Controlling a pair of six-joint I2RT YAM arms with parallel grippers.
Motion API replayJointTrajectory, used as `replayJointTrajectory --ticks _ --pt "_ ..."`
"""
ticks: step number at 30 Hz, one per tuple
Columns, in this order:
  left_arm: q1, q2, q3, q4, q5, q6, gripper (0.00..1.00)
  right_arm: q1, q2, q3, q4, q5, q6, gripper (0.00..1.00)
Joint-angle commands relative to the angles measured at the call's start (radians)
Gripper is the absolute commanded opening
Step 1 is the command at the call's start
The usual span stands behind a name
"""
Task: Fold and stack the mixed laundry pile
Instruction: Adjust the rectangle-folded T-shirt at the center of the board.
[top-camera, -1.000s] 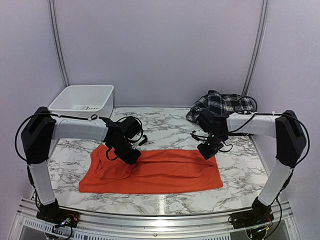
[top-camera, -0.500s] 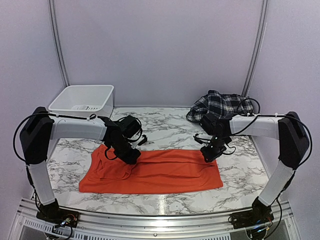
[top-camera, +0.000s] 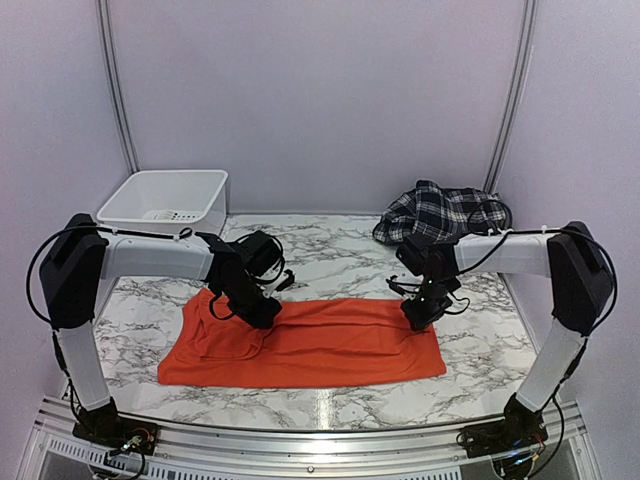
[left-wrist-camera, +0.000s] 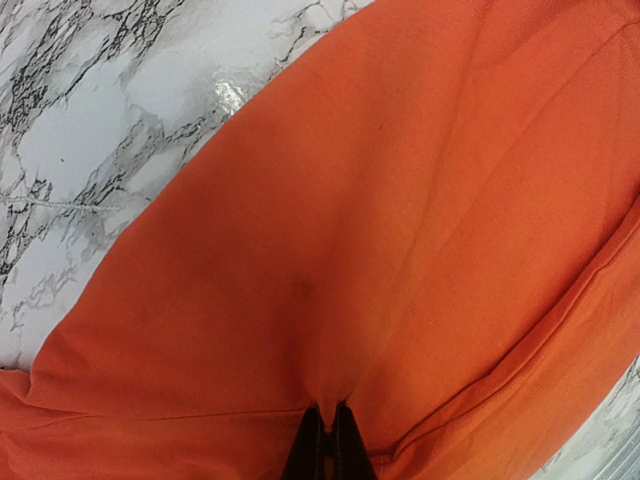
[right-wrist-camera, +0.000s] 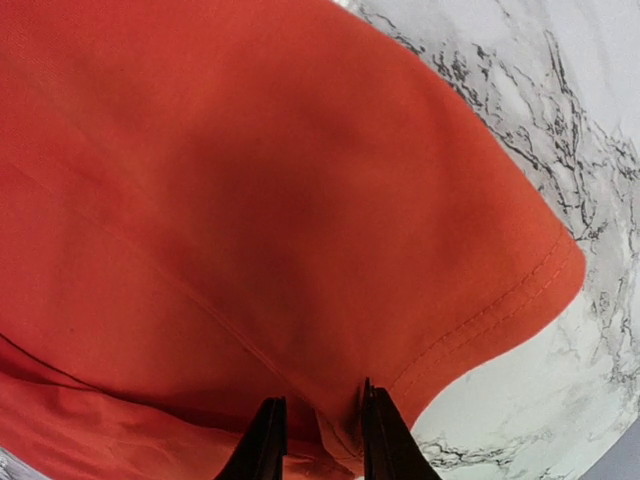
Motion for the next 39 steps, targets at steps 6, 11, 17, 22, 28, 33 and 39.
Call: replayJointTrajectory --ticks 6,11,17,22,28,33,39 --pt "0.008 -0.003 0.012 -0.038 0.011 0.001 0.00 -0.004 0.002 0.019 -0.021 0.111 0.019 0.00" --pt "0.009 -0.056 -0.011 -0.042 0.043 0.006 0.00 -0.013 -0.039 0.030 -0.037 0.175 0.029 0.00" --pt "0.007 -0.034 -0.028 -0.042 0.113 0.013 0.01 -0.024 -0.035 0.006 -0.036 0.145 0.030 0.02" --pt "0.042 -0.085 -0.033 -0.006 0.130 -0.059 0.27 -0.024 -0.040 0.012 -0.034 0.085 0.027 0.29" --pt "0.248 -0.228 -0.100 0.069 0.157 -0.223 0.36 -0.024 -0.071 0.071 -0.024 -0.009 0.017 0.39" --pt "0.438 -0.346 -0.238 0.128 0.113 -0.363 0.41 -0.024 -0.076 0.171 0.032 -0.110 0.015 0.46" --pt "0.579 -0.366 -0.354 0.191 0.157 -0.450 0.40 0.073 -0.011 0.304 0.190 -0.339 0.019 0.44"
